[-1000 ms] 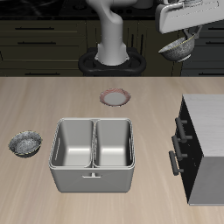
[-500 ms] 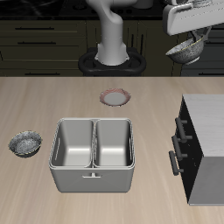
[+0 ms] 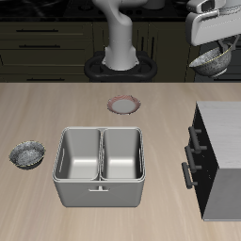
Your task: Pick up the bowl on the plate and place it on top of the white cabinet
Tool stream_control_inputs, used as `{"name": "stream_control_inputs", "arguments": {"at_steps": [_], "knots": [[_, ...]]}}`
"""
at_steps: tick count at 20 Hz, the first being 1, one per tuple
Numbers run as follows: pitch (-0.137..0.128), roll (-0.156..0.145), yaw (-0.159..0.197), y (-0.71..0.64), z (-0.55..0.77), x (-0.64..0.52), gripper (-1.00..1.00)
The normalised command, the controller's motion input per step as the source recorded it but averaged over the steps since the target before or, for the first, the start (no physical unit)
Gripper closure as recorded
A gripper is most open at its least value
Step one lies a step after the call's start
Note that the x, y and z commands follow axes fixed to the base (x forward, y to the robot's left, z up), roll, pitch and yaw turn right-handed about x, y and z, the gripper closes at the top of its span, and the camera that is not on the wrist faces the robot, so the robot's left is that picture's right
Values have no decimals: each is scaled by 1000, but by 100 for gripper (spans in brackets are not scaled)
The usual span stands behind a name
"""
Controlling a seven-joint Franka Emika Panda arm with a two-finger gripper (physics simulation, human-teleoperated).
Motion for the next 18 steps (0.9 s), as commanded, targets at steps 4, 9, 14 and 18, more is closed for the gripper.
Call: {"name": "stream_control_inputs", "arguments": {"at_steps": [4,9,14,18], "knots": [[3,28,8,128,-6,124,100],[9,21,7,136,-39,112,100],[7,-1,5,144,4,206,100],[-5,3,16,145,-21,145,100]]}}
